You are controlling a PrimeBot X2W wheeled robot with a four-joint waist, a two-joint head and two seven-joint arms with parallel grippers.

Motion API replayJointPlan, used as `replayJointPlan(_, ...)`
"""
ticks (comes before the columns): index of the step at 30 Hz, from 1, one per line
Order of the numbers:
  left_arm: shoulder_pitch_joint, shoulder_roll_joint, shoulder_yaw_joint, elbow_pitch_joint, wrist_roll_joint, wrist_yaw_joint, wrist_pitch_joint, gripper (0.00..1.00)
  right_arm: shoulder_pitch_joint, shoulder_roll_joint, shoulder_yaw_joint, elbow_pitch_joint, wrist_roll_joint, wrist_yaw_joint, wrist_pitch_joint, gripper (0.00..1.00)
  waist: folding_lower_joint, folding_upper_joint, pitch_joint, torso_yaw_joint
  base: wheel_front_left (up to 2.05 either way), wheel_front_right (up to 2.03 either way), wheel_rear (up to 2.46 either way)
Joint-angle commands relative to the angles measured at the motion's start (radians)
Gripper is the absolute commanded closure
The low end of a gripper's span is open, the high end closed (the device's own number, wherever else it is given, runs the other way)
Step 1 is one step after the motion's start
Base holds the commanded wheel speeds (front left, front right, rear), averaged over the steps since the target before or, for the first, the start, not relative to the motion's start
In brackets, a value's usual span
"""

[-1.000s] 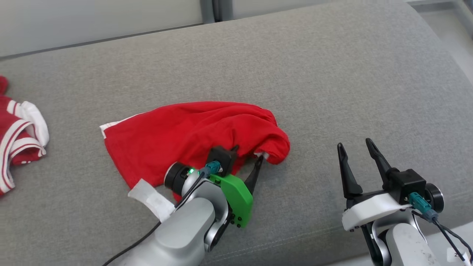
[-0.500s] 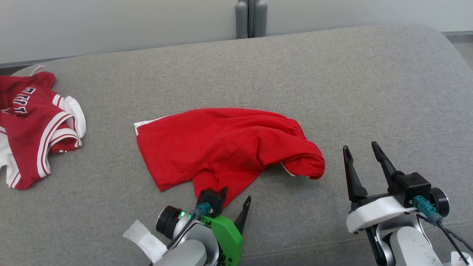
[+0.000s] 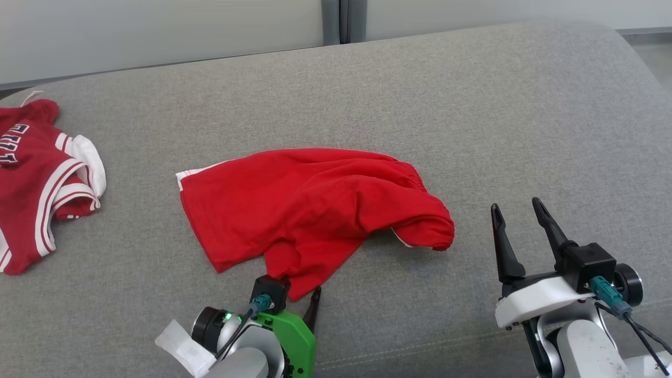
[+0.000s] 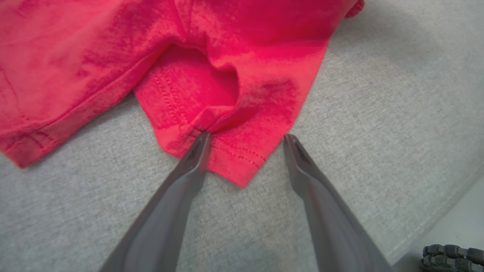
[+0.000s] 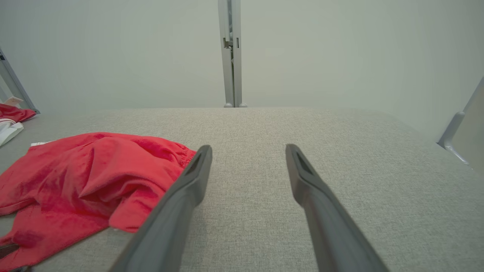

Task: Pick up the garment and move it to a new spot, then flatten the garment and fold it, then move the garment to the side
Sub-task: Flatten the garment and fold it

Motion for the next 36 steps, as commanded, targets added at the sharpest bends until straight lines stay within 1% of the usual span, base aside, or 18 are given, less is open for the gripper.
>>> replayJointPlan(1,-0.012,0.001,0.001,0.017,-0.005,-0.006,0.0,0.75,-0.007,-0.003,-0.003,-0.005,-0.002,0.0,-0.004,0.0,0.0001,0.0,0.004,-0.004,0.0,0.0,0.0)
replayJointPlan(2,-0.018,-0.001,0.006,0.019,-0.006,-0.008,-0.002,1.0,-0.007,-0.003,-0.005,-0.006,-0.002,0.0,-0.004,0.0,0.0001,0.0,0.005,-0.004,0.0,0.0,0.0)
replayJointPlan(5,-0.037,0.0,0.024,0.002,0.008,-0.013,-0.008,1.0,-0.002,-0.003,-0.015,-0.009,-0.004,0.0,-0.004,0.0,0.0001,0.0,0.004,0.001,0.0,0.0,0.0)
replayJointPlan(7,-0.054,0.008,0.04,-0.026,0.024,-0.008,-0.008,1.0,0.001,-0.003,-0.021,-0.008,-0.004,0.0,-0.004,0.0,0.0001,0.0,0.001,0.007,0.0,0.0,0.0)
replayJointPlan(13,-0.077,0.061,0.131,-0.217,0.11,0.035,-0.008,1.0,0.011,-0.003,-0.031,-0.011,0.002,0.0,-0.004,0.0,0.0001,0.0,-0.011,0.032,0.0,0.0,0.0)
replayJointPlan(18,-0.089,0.108,0.163,-0.365,0.151,0.064,-0.007,1.0,0.015,-0.003,-0.024,-0.007,0.008,0.0,-0.004,0.0,0.0001,0.0,-0.02,0.04,0.0,0.0,0.0)
replayJointPlan(21,-0.102,0.13,0.156,-0.456,0.169,0.088,0.023,1.0,0.02,-0.003,-0.022,-0.006,0.008,0.0,-0.004,0.0,0.0001,0.0,-0.026,0.04,0.0,0.0,0.0)
replayJointPlan(26,-0.121,0.175,0.153,-0.625,0.179,0.136,0.113,1.0,0.021,-0.003,-0.022,-0.005,0.009,0.0,-0.004,0.0,0.0001,0.0,-0.033,0.033,0.0,0.0,0.0)
replayJointPlan(27,-0.121,0.175,0.153,-0.625,0.179,0.136,0.113,1.0,0.021,-0.003,-0.022,-0.005,0.009,0.0,-0.004,0.0,0.0001,0.0,-0.033,0.033,0.0,0.0,0.0)
replayJointPlan(29,-0.125,0.195,0.164,-0.678,0.168,0.156,0.153,1.0,0.02,-0.003,-0.021,-0.006,0.011,0.0,-0.004,0.0,0.0001,0.0,-0.031,0.028,0.0,0.0,0.0)
replayJointPlan(32,-0.123,0.237,0.182,-0.706,0.144,0.178,0.218,1.0,0.014,-0.003,-0.017,-0.009,0.012,0.0,-0.004,0.0,0.0001,0.0,-0.021,0.019,0.0,0.0,0.0)
replayJointPlan(34,-0.128,0.256,0.197,-0.692,0.127,0.174,0.242,1.0,0.004,-0.003,-0.012,-0.011,0.013,0.0,-0.004,0.0,0.0001,0.0,-0.008,0.012,0.0,0.0,0.0)
replayJointPlan(36,-0.138,0.272,0.206,-0.652,0.108,0.161,0.259,1.0,-0.007,-0.003,-0.005,-0.011,0.014,0.0,-0.004,0.0,0.0001,0.0,0.007,0.003,0.0,0.0,0.0)
